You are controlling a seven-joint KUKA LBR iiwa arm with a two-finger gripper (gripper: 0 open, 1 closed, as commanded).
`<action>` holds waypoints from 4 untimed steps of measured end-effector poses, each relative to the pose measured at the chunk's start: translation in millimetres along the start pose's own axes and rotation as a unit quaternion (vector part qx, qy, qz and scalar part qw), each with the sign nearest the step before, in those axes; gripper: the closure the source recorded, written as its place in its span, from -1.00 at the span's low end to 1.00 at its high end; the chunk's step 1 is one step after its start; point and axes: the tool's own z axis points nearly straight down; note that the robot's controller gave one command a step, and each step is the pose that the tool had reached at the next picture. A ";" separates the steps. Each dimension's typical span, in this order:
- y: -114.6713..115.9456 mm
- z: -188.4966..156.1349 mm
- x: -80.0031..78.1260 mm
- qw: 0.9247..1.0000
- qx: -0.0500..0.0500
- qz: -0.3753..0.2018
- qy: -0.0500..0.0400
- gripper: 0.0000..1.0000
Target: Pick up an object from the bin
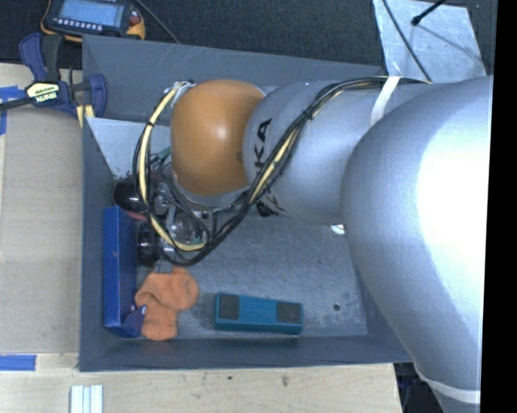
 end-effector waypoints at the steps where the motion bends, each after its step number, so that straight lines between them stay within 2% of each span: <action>1: -32.4 9.0 34.8 0.998 0.000 0.067 0.001 -1.00; 2: -45.4 15.2 22.3 0.993 0.002 0.120 0.005 -1.00; 3: -37.1 29.2 3.6 0.996 0.000 0.089 -0.003 -1.00; 4: -33.9 32.9 16.9 0.997 0.001 0.080 0.000 -1.00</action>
Offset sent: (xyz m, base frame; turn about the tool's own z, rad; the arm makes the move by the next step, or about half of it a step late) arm 0.0406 -0.0587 -0.0215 0.1484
